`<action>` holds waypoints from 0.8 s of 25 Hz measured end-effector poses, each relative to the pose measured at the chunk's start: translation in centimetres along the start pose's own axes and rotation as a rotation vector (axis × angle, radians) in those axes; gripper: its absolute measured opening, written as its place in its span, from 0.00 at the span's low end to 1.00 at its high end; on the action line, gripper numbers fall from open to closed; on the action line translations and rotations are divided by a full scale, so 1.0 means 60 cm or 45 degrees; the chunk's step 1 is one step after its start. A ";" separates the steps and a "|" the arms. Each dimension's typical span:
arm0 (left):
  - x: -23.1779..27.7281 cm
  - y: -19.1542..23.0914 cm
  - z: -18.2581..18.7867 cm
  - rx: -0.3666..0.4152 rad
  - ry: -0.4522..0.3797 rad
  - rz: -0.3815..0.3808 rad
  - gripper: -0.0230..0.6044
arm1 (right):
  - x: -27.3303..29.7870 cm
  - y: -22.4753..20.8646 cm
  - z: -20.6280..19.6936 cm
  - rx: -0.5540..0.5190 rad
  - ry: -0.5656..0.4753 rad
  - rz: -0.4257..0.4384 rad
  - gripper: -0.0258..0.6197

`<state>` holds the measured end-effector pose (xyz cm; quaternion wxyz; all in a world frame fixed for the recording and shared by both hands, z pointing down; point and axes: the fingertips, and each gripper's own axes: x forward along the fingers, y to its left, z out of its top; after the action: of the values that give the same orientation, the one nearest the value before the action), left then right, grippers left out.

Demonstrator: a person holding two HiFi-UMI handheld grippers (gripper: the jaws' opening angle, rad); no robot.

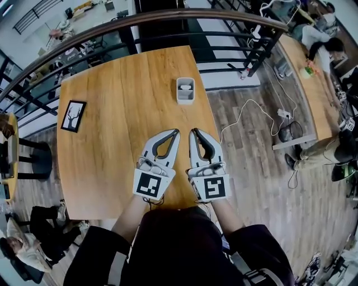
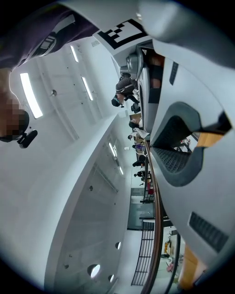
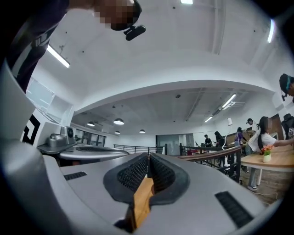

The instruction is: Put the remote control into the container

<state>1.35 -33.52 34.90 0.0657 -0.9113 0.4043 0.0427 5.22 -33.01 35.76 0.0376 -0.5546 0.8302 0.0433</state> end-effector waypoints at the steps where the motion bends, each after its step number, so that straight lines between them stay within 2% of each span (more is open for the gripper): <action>1: -0.011 -0.008 0.009 -0.004 -0.011 -0.008 0.06 | -0.014 0.011 0.008 0.002 -0.011 0.000 0.09; 7: -0.070 -0.033 0.043 -0.014 -0.045 -0.016 0.06 | -0.071 0.066 0.041 -0.008 -0.060 0.016 0.07; 14: -0.110 -0.042 0.071 -0.011 -0.076 -0.035 0.06 | -0.097 0.096 0.069 -0.060 -0.104 -0.023 0.07; 20: -0.109 -0.041 0.073 -0.016 -0.079 -0.037 0.06 | -0.097 0.093 0.069 -0.062 -0.094 -0.027 0.07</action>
<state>-1.33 -26.45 31.62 0.0732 -0.9157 0.3885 0.0725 2.35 -25.08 32.44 0.0550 -0.5623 0.8209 0.0837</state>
